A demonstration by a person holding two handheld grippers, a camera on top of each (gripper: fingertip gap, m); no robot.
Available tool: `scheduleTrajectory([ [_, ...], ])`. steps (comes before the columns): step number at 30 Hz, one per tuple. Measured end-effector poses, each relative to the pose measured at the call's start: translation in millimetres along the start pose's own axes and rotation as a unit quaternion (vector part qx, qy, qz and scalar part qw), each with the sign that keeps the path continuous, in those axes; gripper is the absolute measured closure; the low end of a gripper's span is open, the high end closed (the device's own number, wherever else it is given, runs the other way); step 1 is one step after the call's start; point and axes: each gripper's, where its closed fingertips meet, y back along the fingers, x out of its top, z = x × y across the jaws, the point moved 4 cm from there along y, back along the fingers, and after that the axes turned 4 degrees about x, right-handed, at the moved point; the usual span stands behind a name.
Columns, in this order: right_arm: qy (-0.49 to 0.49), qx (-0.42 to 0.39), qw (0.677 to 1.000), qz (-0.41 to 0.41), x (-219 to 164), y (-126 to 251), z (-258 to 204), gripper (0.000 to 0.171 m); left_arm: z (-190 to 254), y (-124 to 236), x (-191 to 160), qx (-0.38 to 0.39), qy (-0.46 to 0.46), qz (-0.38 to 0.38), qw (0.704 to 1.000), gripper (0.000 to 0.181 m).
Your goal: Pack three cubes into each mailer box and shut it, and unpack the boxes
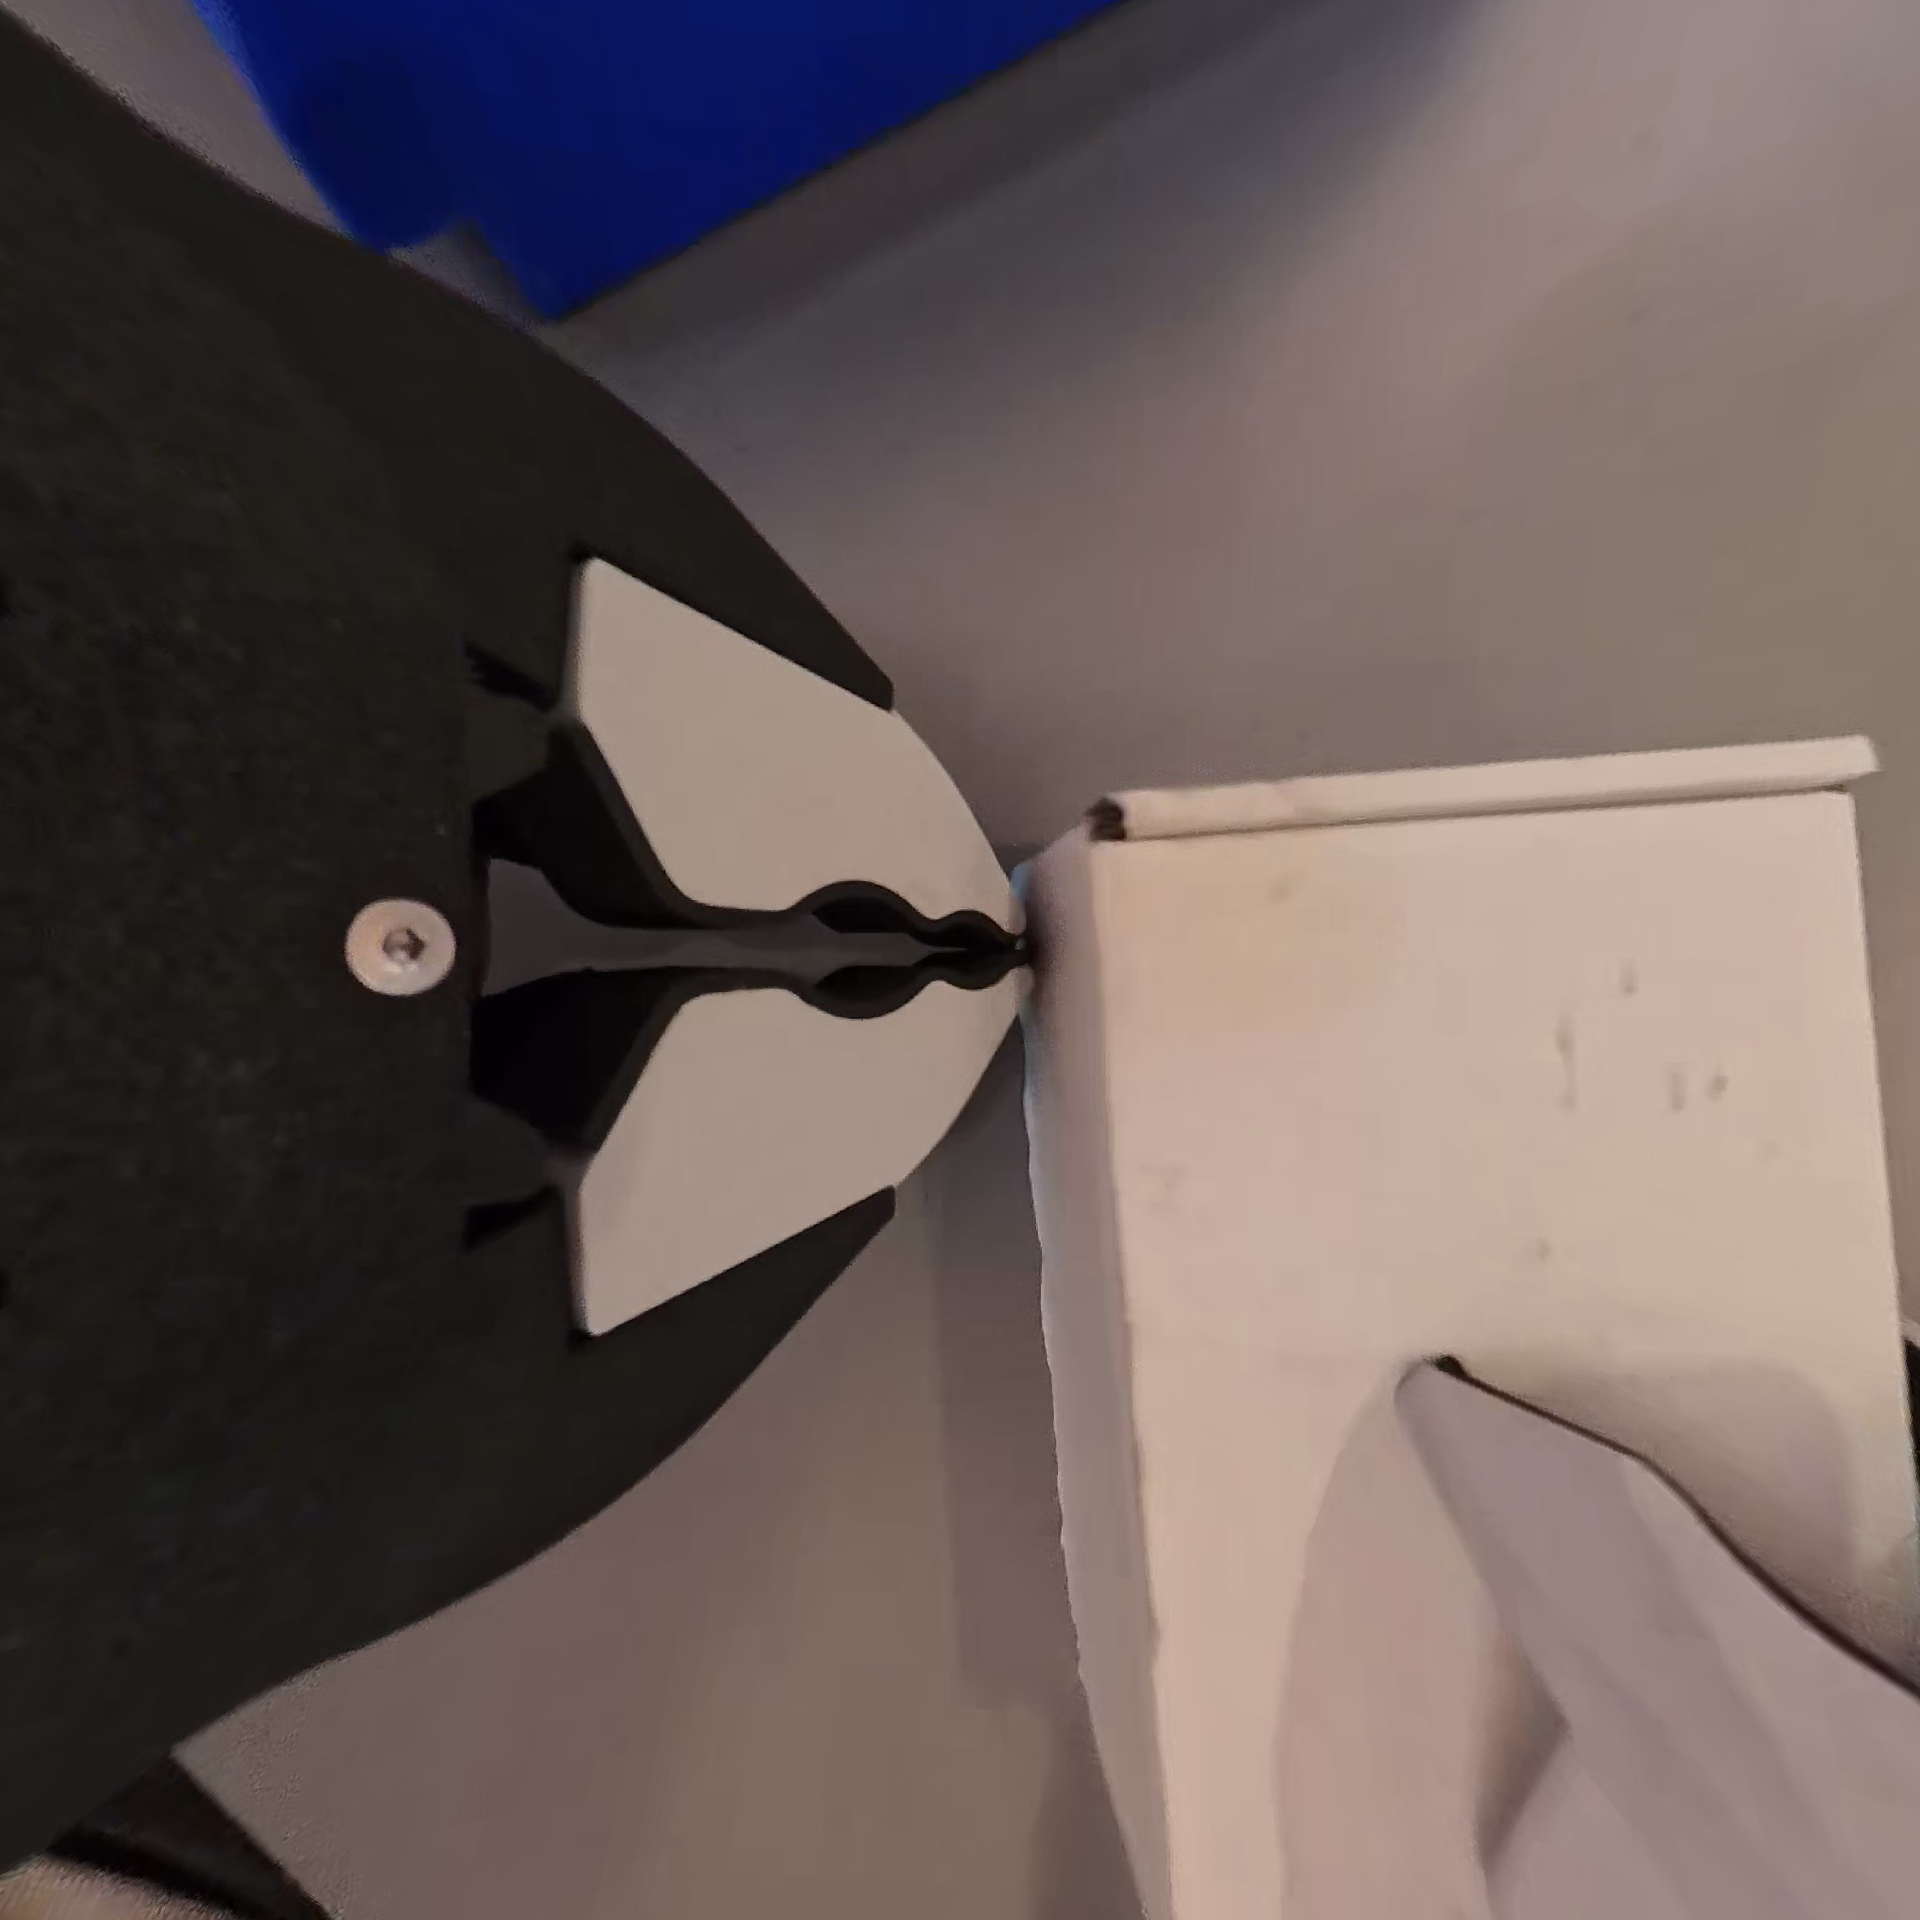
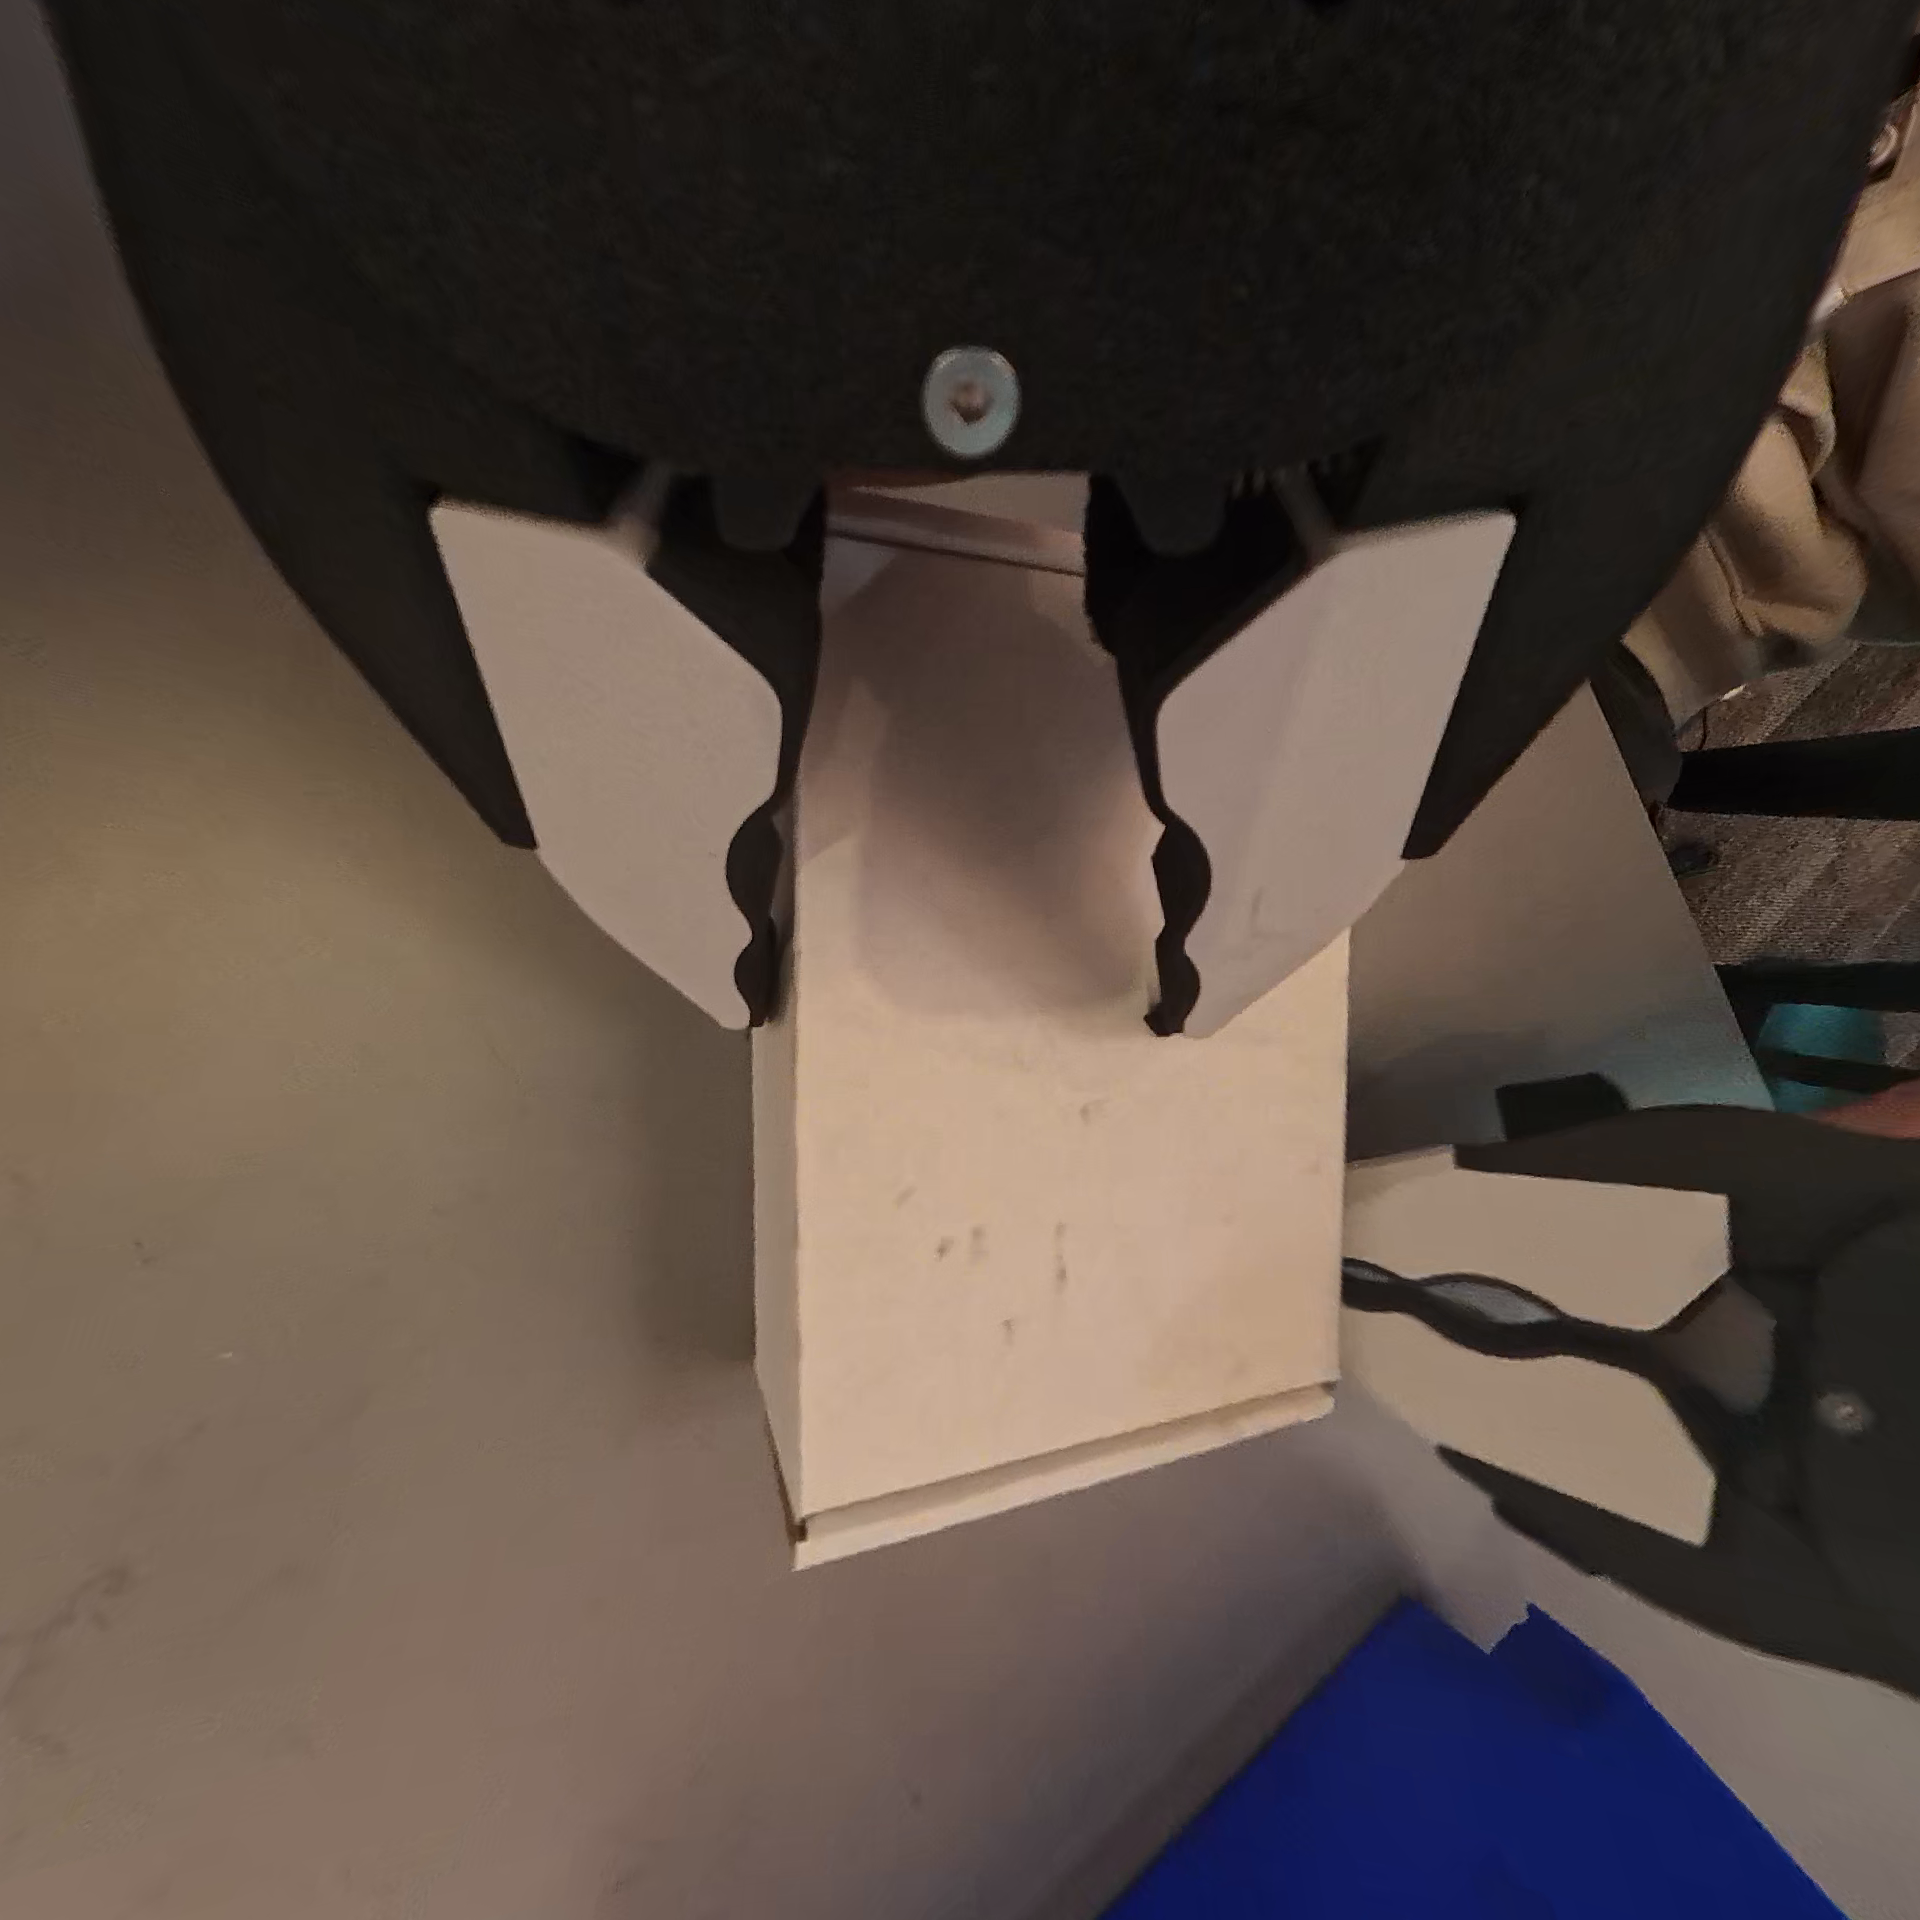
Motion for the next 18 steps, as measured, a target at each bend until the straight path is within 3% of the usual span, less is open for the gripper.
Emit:
scheduleTrajectory([
  [10, 0.003, -0.003, 1.0, -0.027, 8, -1, 7, 0.1, -7, -13, 10, 0.043, -0.044, 0.0, 0.998, 0.181],
  [12, -0.002, 0.007, 1.0, -0.005, 8, -1, 8, 0.1, -9, -13, 8, 0.013, -0.011, 0.012, 1.0, 0.181],
  [15, 0.048, -0.018, 0.998, 0.042, 10, 9, 11, 0.104, -13, -1, 4, -0.012, 0.025, 0.037, 0.999, 0.167],
  [18, 0.093, -0.06, 0.983, 0.146, 10, 41, 2, 0.091, -23, 17, -4, -0.01, 0.04, 0.076, 0.996, 0.15],
])
